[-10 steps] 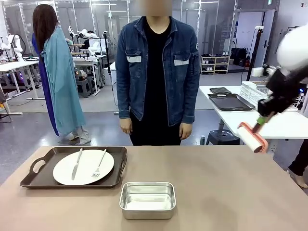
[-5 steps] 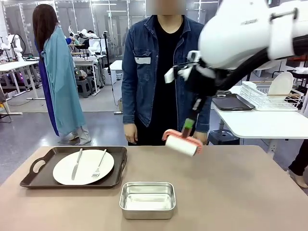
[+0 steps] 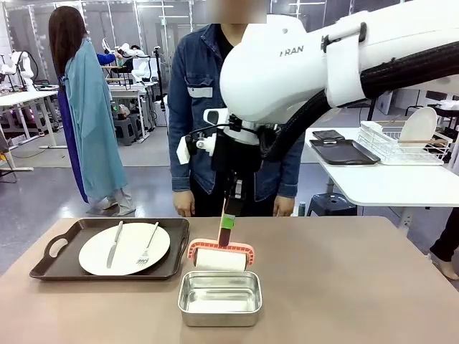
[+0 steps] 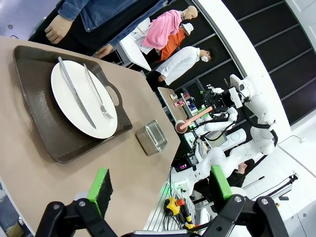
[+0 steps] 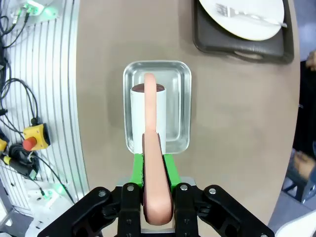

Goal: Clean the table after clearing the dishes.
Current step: Place the Lint Roller back on top of the Airtight Container.

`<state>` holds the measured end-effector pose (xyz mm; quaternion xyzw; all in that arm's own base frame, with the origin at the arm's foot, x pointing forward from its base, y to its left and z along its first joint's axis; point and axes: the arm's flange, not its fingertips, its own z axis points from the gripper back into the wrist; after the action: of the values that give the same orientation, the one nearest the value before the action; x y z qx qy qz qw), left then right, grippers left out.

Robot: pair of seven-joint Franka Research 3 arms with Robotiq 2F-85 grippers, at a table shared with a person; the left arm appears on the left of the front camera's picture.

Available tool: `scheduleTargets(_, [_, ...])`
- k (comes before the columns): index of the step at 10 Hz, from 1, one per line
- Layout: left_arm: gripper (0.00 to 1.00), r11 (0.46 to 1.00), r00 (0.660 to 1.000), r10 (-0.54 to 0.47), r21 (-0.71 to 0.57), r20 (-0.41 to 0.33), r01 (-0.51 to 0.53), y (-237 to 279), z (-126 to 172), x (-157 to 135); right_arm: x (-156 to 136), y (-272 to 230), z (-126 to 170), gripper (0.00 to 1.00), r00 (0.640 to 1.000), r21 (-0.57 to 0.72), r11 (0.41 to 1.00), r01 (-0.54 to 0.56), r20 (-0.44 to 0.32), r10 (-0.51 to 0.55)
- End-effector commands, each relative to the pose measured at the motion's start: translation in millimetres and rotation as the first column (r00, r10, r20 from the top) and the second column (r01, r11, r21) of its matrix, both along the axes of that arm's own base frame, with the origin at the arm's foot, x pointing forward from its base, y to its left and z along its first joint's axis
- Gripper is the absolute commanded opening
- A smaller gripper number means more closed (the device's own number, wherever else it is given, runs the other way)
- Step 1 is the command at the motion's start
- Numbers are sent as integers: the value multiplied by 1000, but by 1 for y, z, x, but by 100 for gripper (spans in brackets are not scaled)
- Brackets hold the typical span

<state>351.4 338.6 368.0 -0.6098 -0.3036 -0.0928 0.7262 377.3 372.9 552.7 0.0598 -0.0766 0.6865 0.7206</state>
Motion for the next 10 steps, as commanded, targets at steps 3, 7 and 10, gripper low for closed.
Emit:
scheduleTargets(3, [100,1000,1000,-3,15,-7,3,0,2,-3,0,-1,-2,21,999,14,999,-43,-1,43])
scheduleTargets(7, [100,1000,1000,-3,15,-7,3,0,2,-3,27,30,-33,21,999,-121,993,-10,-54,3])
scheduleTargets(10, [100,1000,1000,-3,15,-7,3,0,2,-3,52,41,-58,21,995,-133,991,-3,-102,-11])
